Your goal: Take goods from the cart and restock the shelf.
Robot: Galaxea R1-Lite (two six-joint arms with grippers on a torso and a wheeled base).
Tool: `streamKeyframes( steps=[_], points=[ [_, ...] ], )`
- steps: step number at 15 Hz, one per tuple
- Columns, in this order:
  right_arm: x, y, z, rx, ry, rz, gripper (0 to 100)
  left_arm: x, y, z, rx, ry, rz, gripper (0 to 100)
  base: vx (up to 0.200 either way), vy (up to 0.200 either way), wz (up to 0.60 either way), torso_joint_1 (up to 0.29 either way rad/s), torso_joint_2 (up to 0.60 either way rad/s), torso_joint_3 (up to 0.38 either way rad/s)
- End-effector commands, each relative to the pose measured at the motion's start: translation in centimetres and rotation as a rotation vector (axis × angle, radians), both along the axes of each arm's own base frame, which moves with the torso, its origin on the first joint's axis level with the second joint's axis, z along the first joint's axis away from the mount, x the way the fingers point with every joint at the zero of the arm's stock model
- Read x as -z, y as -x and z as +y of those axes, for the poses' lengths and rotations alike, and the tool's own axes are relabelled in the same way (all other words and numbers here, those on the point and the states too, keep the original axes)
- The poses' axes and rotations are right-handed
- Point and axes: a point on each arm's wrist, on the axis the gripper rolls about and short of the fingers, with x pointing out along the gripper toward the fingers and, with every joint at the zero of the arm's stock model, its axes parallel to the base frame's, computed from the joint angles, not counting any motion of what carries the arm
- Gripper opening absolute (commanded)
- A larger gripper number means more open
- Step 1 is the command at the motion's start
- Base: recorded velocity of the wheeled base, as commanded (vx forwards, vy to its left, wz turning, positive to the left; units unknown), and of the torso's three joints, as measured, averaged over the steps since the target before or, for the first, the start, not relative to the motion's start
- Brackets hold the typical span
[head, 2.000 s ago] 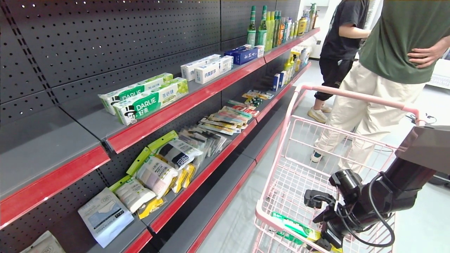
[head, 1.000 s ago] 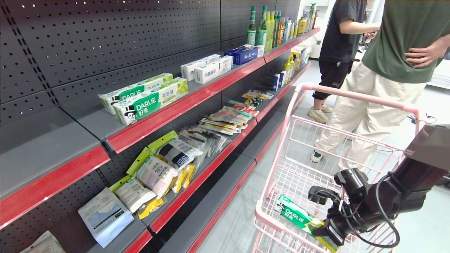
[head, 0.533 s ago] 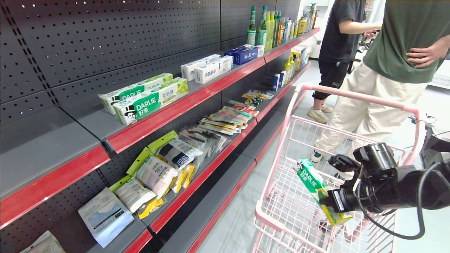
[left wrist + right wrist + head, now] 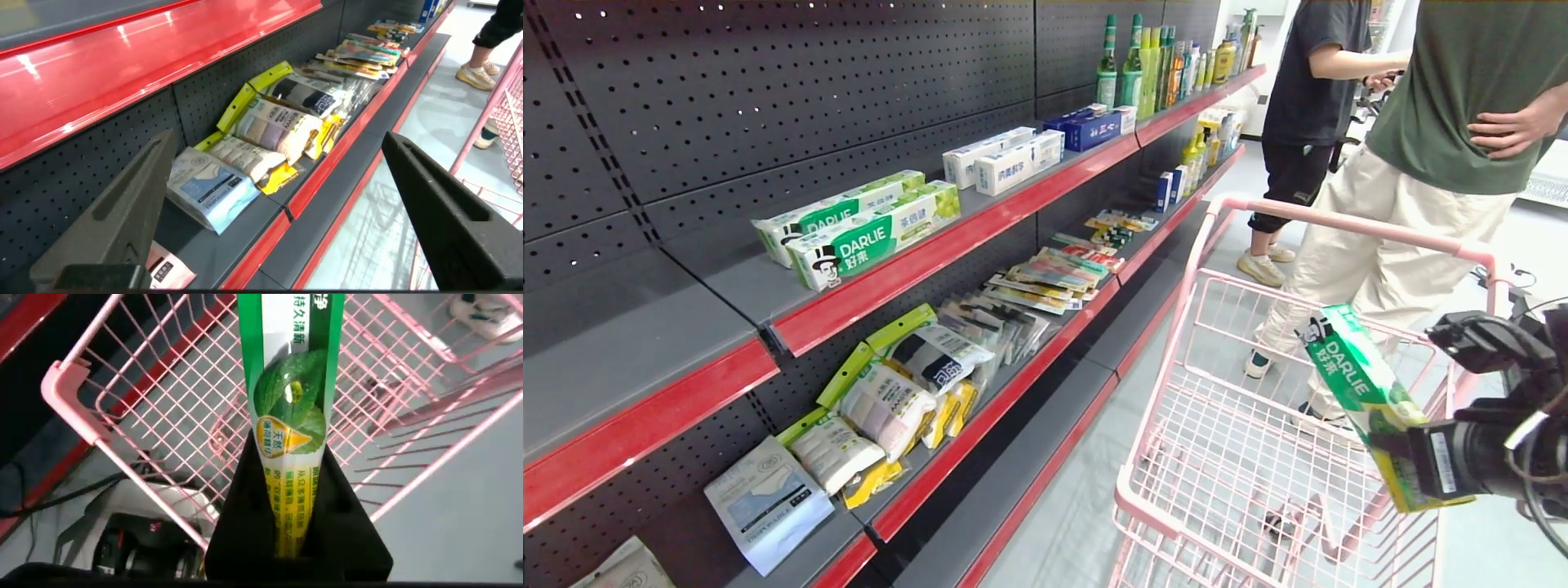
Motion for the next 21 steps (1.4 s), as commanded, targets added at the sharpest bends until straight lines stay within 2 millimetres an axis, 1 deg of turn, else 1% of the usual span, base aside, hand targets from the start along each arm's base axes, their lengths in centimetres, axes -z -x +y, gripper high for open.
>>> streamKeyframes(
  steps=[1,3,4,8,10,14,21],
  points=[
    [-1.9,3.8,-1.3,0.003,0.045,-0.132,0,0.0,0.0,0.0,-0.001,0.000,0.001,100,0.000,0.000,0.00,0.000,0.00,0.000],
    [-1.7,5.1,-2.5,0.007,0.139,-0.162,0,0.0,0.0,0.0,-0.001,0.000,0.001,100,0.000,0.000,0.00,0.000,0.00,0.000],
    [-1.6,5.4,-2.8,0.016,0.158,-0.163,0,0.0,0.0,0.0,-0.001,0.000,0.001,100,0.000,0.000,0.00,0.000,0.00,0.000],
    [-1.4,6.2,-3.4,0.057,0.166,-0.175,0,0.0,0.0,0.0,-0.001,0.000,0.001,100,0.000,0.000,0.00,0.000,0.00,0.000],
    [-0.8,6.5,-3.4,0.055,0.170,-0.159,0,0.0,0.0,0.0,-0.001,0.000,0.001,100,0.000,0.000,0.00,0.035,-0.05,-0.043],
    [-0.7,6.6,-3.4,0.054,0.171,-0.159,0,0.0,0.0,0.0,-0.001,0.000,0.001,100,0.000,0.000,0.00,0.160,-0.43,-0.267],
    [-0.8,6.0,-3.4,0.035,0.194,-0.151,0,0.0,0.0,0.0,-0.001,0.000,0.001,100,0.000,0.000,0.00,0.228,-0.56,-0.333]
  ],
)
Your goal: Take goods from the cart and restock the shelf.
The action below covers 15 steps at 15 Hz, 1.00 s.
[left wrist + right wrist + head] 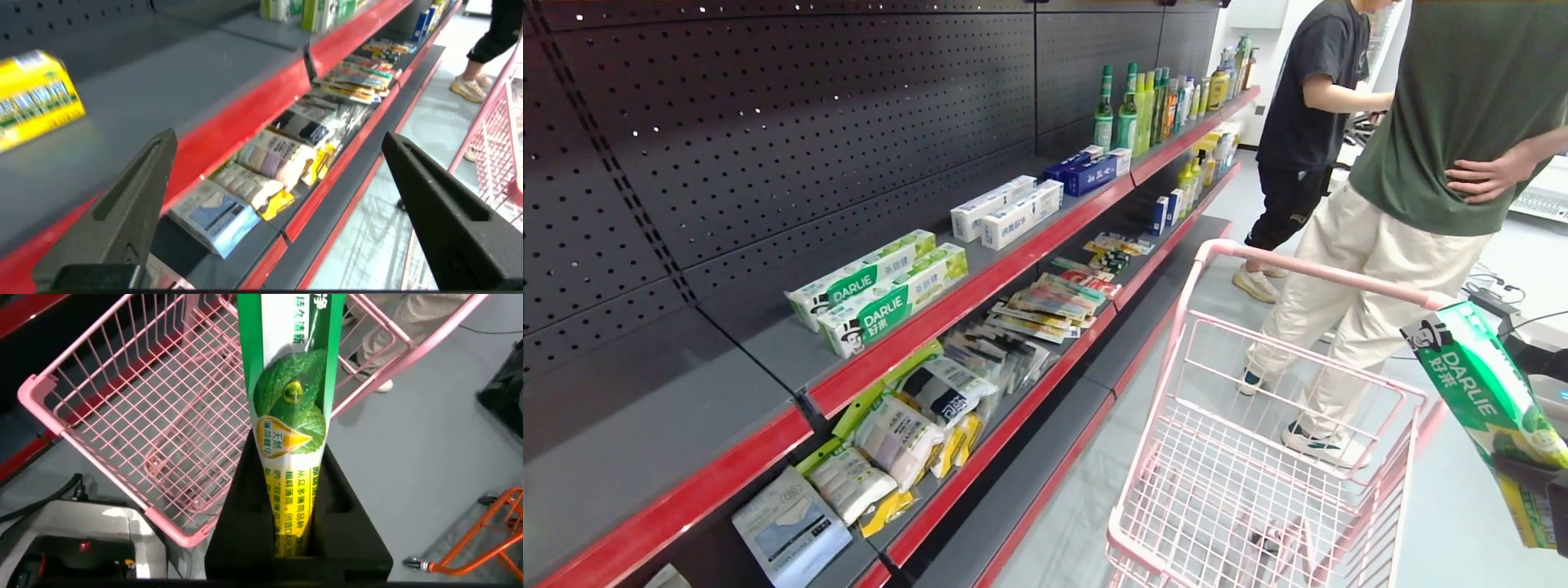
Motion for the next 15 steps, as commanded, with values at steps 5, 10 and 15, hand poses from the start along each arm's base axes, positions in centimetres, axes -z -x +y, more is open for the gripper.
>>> streamKeyframes(
  steps=[5,10,15],
  points=[
    [0.21,-0.52,0.00,-0.007,0.010,0.024,0,0.01,-0.01,0.00,-0.001,0.000,0.001,100,0.000,0.000,0.00,0.174,-0.39,-0.223],
    [0.08,-0.92,-0.01,-0.008,0.012,0.028,0,0.01,-0.01,0.00,-0.001,0.000,0.001,100,0.000,0.000,0.00,0.165,-0.37,-0.202],
    [0.25,-1.20,-0.01,-0.008,0.012,0.042,0,0.01,-0.01,0.00,-0.001,0.000,0.001,100,0.000,0.000,0.00,0.160,-0.35,-0.191]
  ],
)
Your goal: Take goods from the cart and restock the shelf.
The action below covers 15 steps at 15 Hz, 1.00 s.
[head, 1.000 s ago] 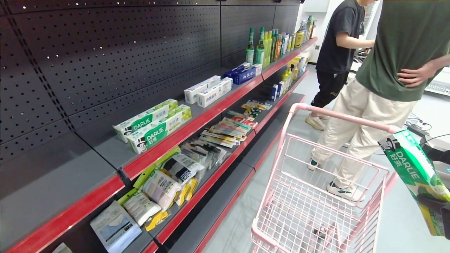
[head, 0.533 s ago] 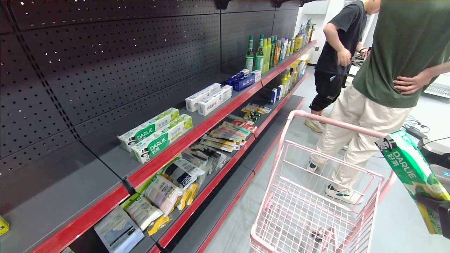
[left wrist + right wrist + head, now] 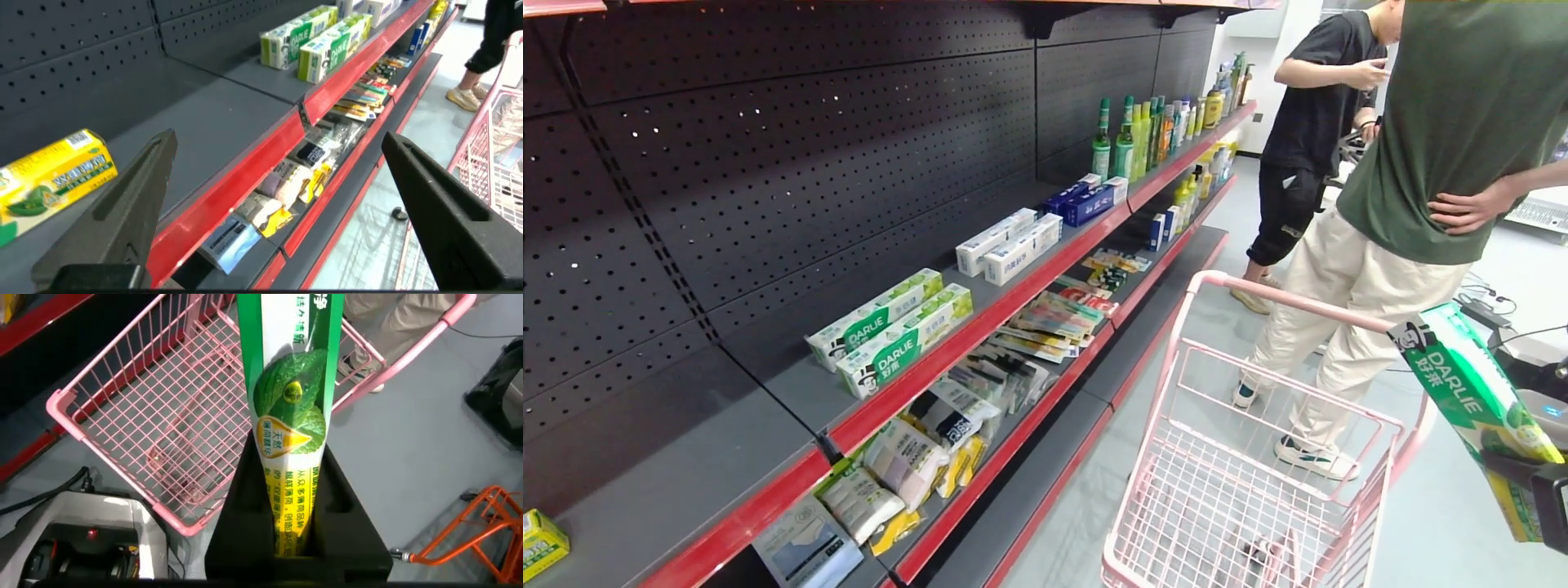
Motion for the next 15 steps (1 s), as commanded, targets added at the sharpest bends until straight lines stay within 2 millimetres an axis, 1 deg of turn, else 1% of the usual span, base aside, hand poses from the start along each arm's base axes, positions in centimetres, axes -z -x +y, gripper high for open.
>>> streamKeyframes(
  steps=[1,6,11,13,15],
  points=[
    [0.15,-0.22,-0.01,0.000,0.000,0.012,0,-0.01,-0.01,0.00,-0.001,0.000,0.001,100,0.000,0.000,0.00,0.168,-0.36,-0.193],
    [0.15,-0.29,-0.01,-0.003,0.005,0.014,0,-0.01,-0.01,0.00,-0.001,0.000,0.001,100,0.000,0.000,0.00,0.125,-0.27,-0.142],
    [0.24,-0.43,0.01,-0.006,0.006,0.022,0,-0.01,-0.01,0.00,-0.001,0.000,0.001,100,0.000,0.000,0.00,0.093,-0.19,-0.104],
    [0.39,-0.34,-0.01,-0.021,0.032,0.028,0,-0.01,-0.01,0.00,-0.001,0.000,0.001,100,0.000,0.000,0.00,0.093,-0.18,-0.093],
    [0.32,-0.27,-0.04,-0.026,0.041,0.023,0,-0.01,-0.01,0.00,-0.001,0.000,0.001,100,0.000,0.000,0.00,0.033,-0.07,-0.038]
  ],
)
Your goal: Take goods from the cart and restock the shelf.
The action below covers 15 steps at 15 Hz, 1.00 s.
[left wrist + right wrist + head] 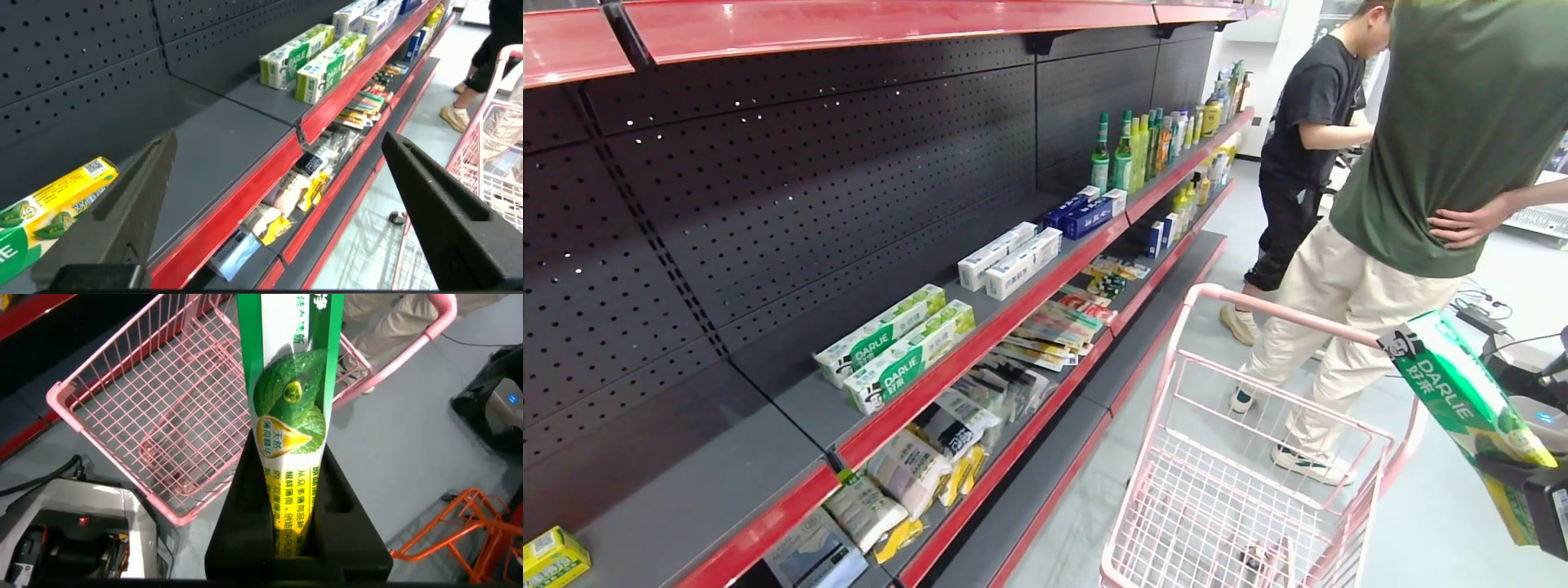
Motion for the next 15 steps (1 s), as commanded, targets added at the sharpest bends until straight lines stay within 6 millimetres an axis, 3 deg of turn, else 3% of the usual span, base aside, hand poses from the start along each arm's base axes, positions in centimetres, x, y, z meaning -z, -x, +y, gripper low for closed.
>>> streamKeyframes(
  steps=[1,15],
  points=[
    [-0.07,0.00,-0.01,-0.001,0.001,-0.004,0,-0.01,-0.01,0.00,-0.001,0.000,0.001,100,0.000,0.000,0.60,0.002,0.00,-0.007],
    [-0.21,0.05,0.00,-0.001,0.006,-0.011,0,-0.01,-0.01,0.00,-0.001,0.000,0.001,100,0.000,0.000,0.60,0.004,0.00,0.001]
  ],
)
